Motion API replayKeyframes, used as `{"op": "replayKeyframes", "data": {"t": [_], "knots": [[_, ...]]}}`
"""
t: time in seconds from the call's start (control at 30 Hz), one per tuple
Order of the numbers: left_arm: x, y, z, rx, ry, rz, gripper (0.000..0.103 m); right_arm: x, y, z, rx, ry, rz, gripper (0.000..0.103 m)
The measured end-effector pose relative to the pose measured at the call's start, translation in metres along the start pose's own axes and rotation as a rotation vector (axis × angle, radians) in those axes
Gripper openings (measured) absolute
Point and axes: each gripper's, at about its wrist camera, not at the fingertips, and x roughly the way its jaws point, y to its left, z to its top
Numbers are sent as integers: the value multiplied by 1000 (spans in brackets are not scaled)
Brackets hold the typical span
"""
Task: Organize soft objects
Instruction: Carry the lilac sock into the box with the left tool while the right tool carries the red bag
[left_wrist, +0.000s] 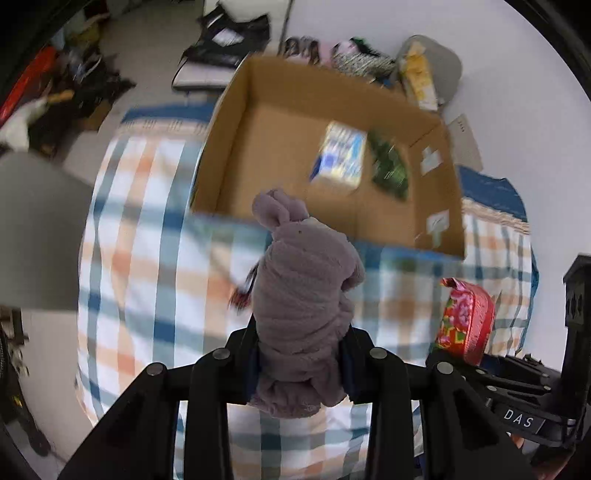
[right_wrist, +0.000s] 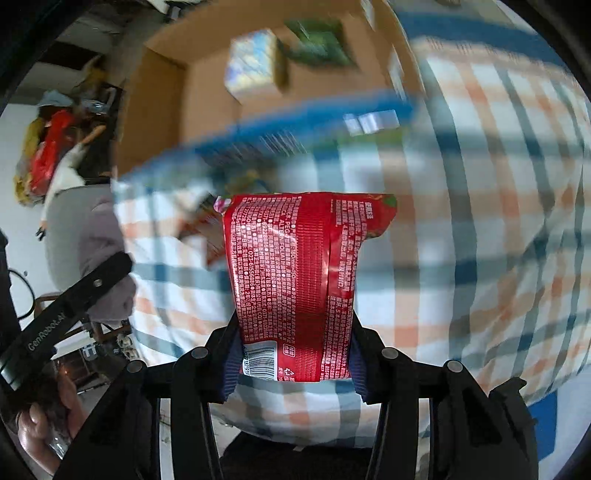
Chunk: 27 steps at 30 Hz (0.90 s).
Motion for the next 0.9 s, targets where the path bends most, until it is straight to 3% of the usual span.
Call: {"op": "replayKeyframes", "data": {"t": [0.13, 0.23, 0.5, 0.7, 0.9], "knots": [[0, -13, 46, 35, 3, 4, 32, -33, 17, 45, -38, -49, -6, 50], [14, -12, 79, 44, 37, 25, 32, -36, 23, 81, -35, -61, -29, 50], [64, -10, 150, 43, 115, 95, 32, -3, 25, 172, 1, -1, -110, 50], [107, -7, 186, 44, 186, 122, 32, 40, 17, 200, 13, 59, -183, 50], [137, -5, 204, 42, 230, 114, 32, 70, 9, 210, 24, 104, -192, 50]]}}
